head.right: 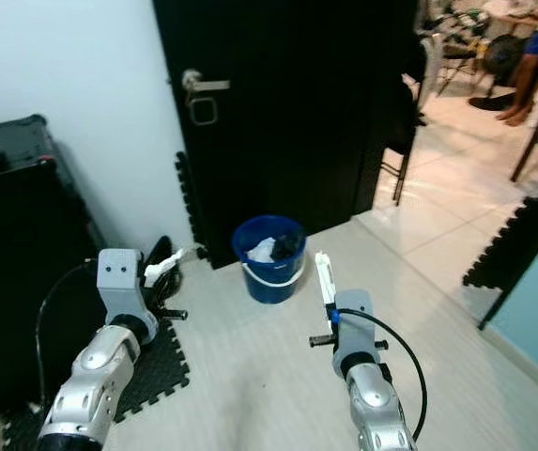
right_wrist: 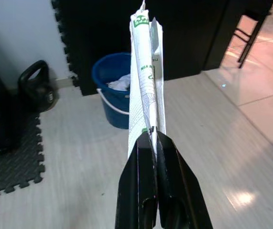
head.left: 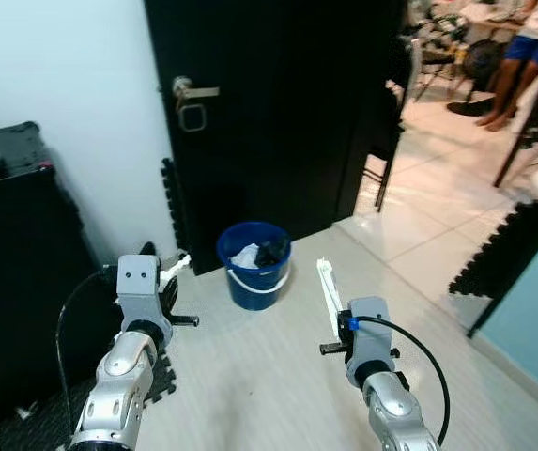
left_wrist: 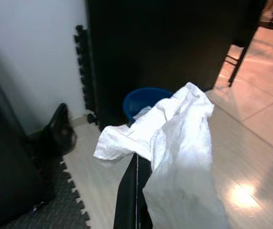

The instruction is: Clean up the room

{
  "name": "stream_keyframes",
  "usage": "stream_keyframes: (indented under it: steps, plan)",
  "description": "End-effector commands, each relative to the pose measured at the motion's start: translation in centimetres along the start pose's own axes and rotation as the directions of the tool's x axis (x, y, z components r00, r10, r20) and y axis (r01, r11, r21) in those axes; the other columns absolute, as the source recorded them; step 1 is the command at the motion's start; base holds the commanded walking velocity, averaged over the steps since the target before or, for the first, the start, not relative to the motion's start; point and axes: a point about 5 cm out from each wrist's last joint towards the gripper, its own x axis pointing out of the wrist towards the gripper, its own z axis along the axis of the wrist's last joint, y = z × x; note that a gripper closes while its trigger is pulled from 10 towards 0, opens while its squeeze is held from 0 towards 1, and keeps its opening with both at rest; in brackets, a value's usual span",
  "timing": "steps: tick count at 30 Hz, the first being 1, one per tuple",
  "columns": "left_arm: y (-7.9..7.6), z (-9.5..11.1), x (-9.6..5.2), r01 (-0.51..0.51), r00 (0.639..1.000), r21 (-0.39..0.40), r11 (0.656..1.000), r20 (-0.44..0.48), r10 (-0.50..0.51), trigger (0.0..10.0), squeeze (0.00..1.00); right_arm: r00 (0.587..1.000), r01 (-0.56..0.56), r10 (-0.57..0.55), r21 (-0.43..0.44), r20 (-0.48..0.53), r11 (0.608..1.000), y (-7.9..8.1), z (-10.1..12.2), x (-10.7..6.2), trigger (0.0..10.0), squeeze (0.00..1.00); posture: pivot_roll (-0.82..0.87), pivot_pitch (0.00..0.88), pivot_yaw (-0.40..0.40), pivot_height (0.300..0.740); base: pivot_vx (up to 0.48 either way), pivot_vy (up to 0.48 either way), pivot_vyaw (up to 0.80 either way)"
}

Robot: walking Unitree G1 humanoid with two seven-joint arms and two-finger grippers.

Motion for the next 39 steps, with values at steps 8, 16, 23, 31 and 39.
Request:
stream_keyframes:
  steps: [8,16,23,31,39]
  plan:
    - [-0.01,0.52,-0.09,0.016,0.999,-0.009,1.0,0.035,-0.015,10.0,0.0,1.0,-0.018,0.018,-0.008,0.015,1.0,0.28,0.23,0.13,10.0,0.0,0.08,0.007,0.024,0.74,0.325,0.0,0.0]
    - [0.03,0.54,-0.15,0.021,0.999,-0.008,1.0,0.038,-0.02,10.0,0.0,1.0,-0.018,0.018,-0.007,0.017,1.0,0.35,0.26,0.19,10.0,0.0,0.08,0.001,0.025,0.74,0.348,0.0,0.0]
    - [0.04,0.57,-0.14,0.025,0.999,-0.006,1.0,0.039,-0.025,10.0,0.0,1.0,-0.018,0.018,-0.007,0.018,1.0,0.39,0.24,0.17,10.0,0.0,0.08,0.0,0.028,0.74,0.349,0.0,0.0]
    - [-0.01,0.47,-0.08,0.034,0.999,0.004,0.999,0.027,-0.034,10.0,0.0,1.0,-0.009,0.009,0.003,0.016,1.0,0.33,0.21,0.21,10.0,0.0,0.08,0.0,0.03,0.74,0.349,0.0,0.0]
    - [-0.03,0.43,-0.03,0.042,0.999,0.009,0.999,0.021,-0.042,10.0,0.0,1.0,0.002,-0.002,0.009,0.0,1.0,0.25,0.04,0.27,10.0,0.0,0.08,0.0,0.031,0.74,0.349,0.0,-0.47]
